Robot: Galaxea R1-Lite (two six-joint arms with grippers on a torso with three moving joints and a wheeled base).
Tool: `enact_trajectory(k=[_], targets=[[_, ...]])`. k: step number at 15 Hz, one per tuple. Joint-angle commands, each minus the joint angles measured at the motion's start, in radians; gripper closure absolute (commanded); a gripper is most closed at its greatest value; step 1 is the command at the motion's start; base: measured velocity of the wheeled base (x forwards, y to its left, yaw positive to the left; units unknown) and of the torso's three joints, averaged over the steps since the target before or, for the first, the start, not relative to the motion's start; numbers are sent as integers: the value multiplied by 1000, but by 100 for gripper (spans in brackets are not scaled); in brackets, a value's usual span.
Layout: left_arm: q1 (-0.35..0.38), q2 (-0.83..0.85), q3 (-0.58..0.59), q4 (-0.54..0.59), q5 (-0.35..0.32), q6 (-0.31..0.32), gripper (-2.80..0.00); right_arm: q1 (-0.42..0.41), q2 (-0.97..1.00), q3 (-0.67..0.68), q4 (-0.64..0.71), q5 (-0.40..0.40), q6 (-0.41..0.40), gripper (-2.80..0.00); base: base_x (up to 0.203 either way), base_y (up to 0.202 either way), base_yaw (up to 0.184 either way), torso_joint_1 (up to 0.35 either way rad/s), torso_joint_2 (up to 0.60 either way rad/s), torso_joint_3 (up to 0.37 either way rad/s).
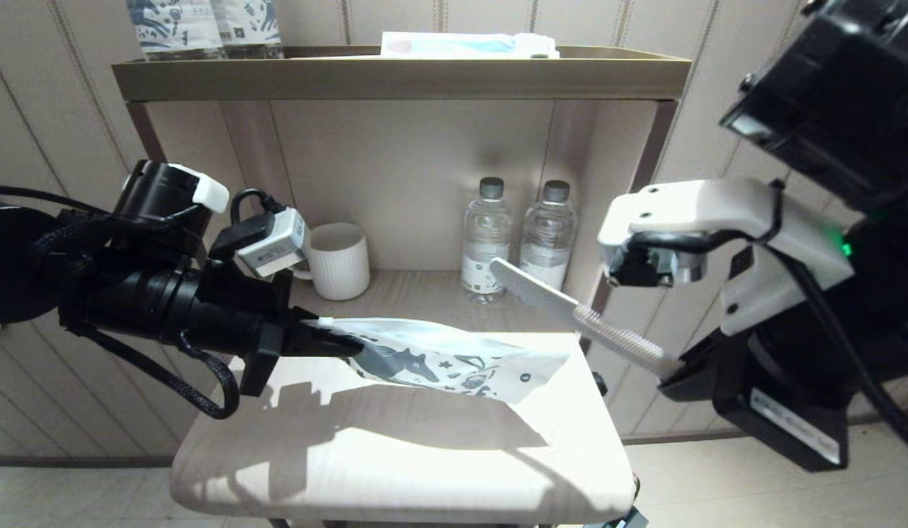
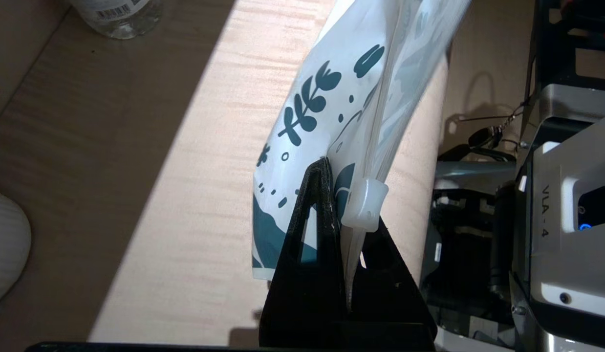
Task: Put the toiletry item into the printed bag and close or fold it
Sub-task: Place the comb into the storage bag
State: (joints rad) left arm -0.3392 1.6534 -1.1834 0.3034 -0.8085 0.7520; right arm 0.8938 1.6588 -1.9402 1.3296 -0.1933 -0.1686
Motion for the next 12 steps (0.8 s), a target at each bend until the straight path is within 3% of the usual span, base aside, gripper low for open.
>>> enact_trajectory(k=[1,4,6,8,12], targets=[[-3,6,2,2,-4,4,0,-4,49,0,11,16,19,0,0,0,0,0,0,0],[-6,15,1,2,-4,9,0,1,52,-1,24,21,9,0,0,0,0,0,0,0],[-25,29,10,2,5,16,0,2,48,-2,99,21,-44,0,0,0,0,0,0,0],[-41,48,0,2,60,56,0,0,34,-3,184,14,-122,0,0,0,0,0,0,0],[-47,49,-12,5,87,70,0,-4,18,-3,199,-97,-203,0,0,0,0,0,0,0]])
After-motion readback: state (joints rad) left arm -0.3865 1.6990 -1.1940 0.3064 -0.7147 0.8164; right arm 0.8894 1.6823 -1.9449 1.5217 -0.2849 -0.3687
